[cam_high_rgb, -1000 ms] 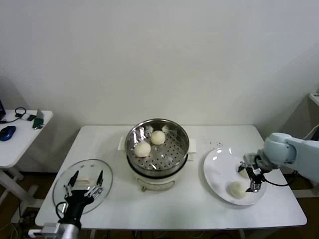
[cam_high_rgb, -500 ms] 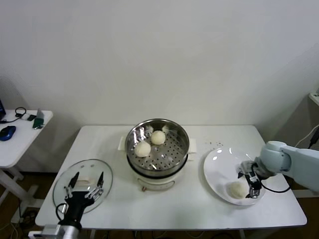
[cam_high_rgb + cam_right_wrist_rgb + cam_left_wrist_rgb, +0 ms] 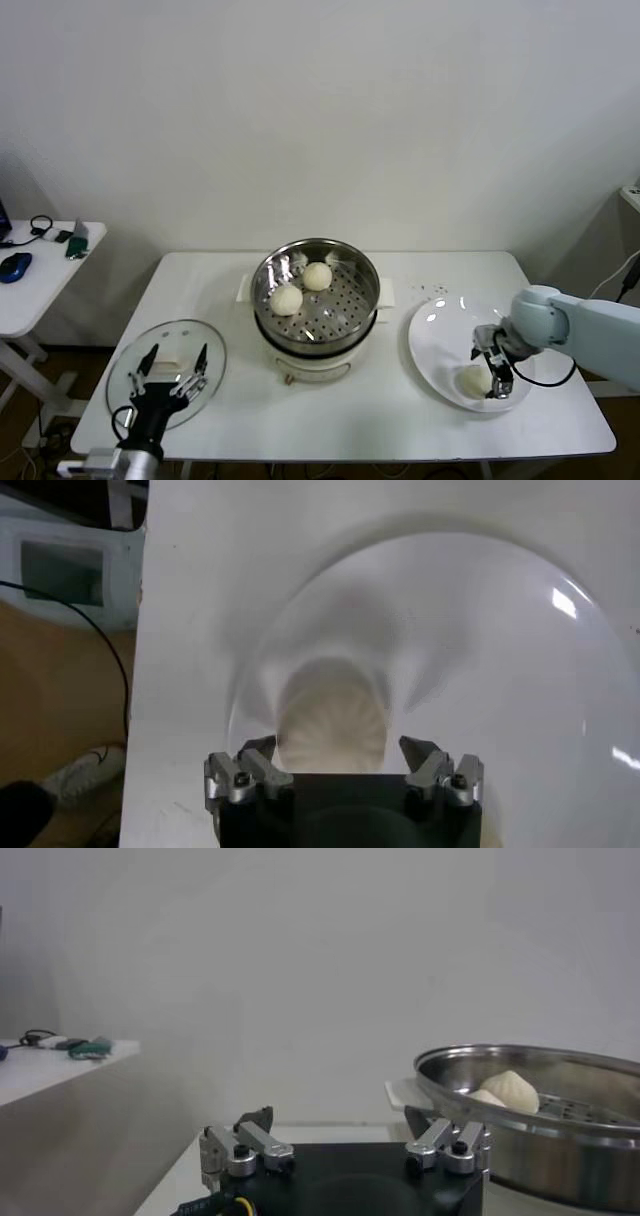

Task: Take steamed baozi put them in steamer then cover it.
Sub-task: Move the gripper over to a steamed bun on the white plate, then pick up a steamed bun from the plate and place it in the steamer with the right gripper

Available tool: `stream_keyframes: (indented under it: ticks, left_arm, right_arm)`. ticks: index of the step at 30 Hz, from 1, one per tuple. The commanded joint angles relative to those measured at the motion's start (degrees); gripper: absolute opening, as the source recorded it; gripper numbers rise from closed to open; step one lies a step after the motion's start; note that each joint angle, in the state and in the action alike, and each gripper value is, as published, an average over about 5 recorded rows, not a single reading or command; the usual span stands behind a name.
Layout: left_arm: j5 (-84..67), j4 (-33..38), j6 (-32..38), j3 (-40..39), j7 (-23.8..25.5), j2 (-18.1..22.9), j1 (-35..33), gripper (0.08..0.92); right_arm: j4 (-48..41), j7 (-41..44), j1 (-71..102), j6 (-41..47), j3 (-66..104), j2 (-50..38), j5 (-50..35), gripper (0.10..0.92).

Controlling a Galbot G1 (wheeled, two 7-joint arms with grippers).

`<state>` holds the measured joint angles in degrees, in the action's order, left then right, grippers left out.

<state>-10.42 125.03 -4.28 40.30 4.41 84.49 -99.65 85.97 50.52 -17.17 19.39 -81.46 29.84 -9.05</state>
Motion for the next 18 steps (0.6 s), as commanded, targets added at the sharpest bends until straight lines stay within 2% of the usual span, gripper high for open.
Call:
stream_keyframes:
  ticks: [1,8,18]
  left_arm:
    - [-0.06,-0.16,-0.11,0.03,0.05,-0.12,0.15,0.823]
    - [-0.20,-0.31,-0.37,0.11,0.11,-0.25,0.66,0.823]
    - [-0.44,-0.88,-0.35,0.19,-0.03,-0.51,0.92,0.823]
  right_arm:
    - [-0.61,0.35,-0.32,-0.01,-0.49,0.98,0.01,0.762]
    - [-1.17,0.59,-1.92,-0.05,-1.79,2.17,-0.36,0.633]
    - [-3.04,2.75,-11.16,-3.57,-7.38,5.44,-1.18,0.582]
